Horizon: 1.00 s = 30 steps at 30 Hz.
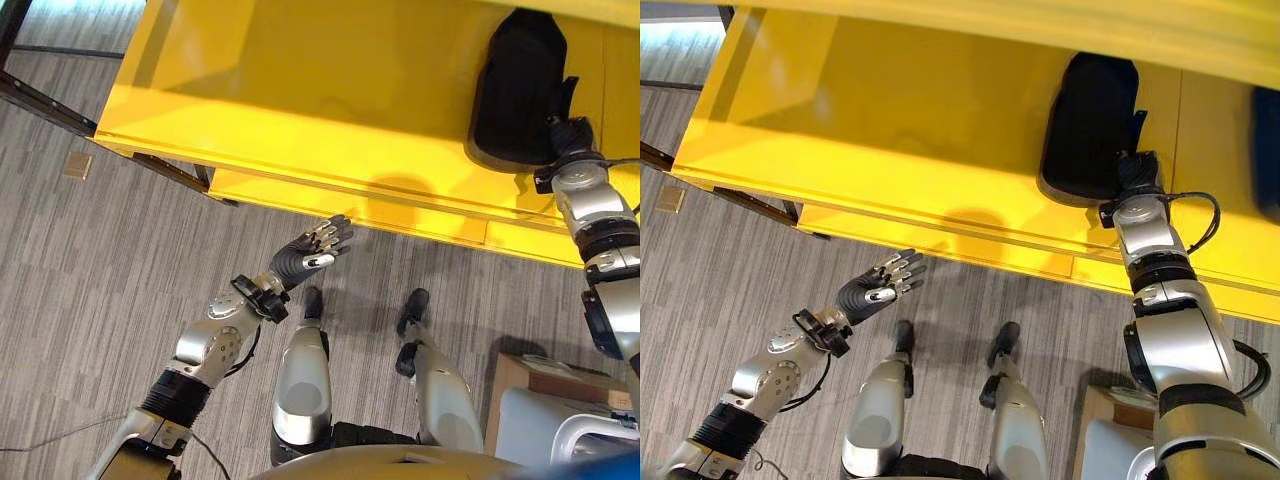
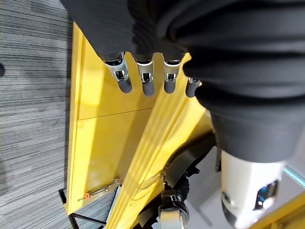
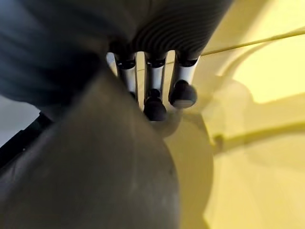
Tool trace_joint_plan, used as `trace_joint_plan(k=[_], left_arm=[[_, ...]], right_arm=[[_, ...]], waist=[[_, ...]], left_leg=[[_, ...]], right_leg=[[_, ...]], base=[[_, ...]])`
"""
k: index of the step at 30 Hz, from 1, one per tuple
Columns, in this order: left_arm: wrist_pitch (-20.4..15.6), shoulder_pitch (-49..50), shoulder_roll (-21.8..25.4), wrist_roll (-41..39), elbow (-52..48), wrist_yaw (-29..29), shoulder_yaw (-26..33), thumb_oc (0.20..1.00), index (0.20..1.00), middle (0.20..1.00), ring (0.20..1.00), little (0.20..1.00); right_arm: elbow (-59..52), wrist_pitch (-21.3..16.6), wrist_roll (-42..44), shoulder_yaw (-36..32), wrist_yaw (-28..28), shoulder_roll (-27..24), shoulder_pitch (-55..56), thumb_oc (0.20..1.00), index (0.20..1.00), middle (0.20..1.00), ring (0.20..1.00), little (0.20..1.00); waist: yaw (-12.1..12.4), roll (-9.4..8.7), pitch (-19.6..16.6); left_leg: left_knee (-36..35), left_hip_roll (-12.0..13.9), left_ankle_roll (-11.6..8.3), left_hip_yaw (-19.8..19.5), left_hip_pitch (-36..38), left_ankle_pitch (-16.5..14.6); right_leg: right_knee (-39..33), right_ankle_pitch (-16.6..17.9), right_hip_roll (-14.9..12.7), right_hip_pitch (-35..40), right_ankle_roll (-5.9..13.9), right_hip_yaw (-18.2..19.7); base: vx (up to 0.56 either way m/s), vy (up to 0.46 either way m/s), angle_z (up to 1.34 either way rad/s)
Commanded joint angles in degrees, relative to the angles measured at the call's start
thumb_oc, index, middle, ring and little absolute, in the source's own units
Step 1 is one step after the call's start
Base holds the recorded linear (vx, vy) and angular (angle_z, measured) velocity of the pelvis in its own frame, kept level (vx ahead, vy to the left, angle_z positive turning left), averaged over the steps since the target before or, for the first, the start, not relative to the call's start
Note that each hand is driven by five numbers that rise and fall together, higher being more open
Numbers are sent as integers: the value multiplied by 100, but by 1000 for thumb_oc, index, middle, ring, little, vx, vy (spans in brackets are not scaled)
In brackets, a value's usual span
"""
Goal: Move parts from the plastic box to the shelf.
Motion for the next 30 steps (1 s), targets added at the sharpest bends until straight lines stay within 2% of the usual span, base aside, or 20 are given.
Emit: trace_joint_plan(k=[1,13,20,30], left_arm=[[-226,104,97,-260,-540,-67,-135,1000,1000,1000,1000,1000],[-209,135,97,-365,-607,15,-224,1000,1000,1000,1000,1000],[-202,159,102,-391,-651,34,-279,1000,1000,1000,1000,1000],[-286,280,104,-427,-669,15,-347,1000,1000,1000,1000,1000]], right_arm=[[29,-73,-184,469,-125,-368,-592,200,200,200,200,200],[89,82,-567,663,-269,-556,-968,200,200,200,200,200],[121,51,-726,757,-383,-649,-1081,200,200,200,200,200],[84,110,-1036,901,-334,-832,-1280,200,200,200,200,200]], waist=[[93,286,-101],[80,400,-101],[75,446,-101],[46,528,-101]], left_leg=[[-150,-146,174,-113,-358,599],[52,-123,164,-135,-593,567],[154,-104,168,-164,-731,548],[244,-75,156,-185,-885,544]], right_leg=[[1527,-1148,-281,-32,385,-42],[1881,-1240,-365,-352,368,-25],[2071,-1300,-392,-528,351,-19],[2408,-1433,-421,-806,304,16]], base=[[0,0,0],[0,0,0],[0,0,0],[20,-8,-3]])
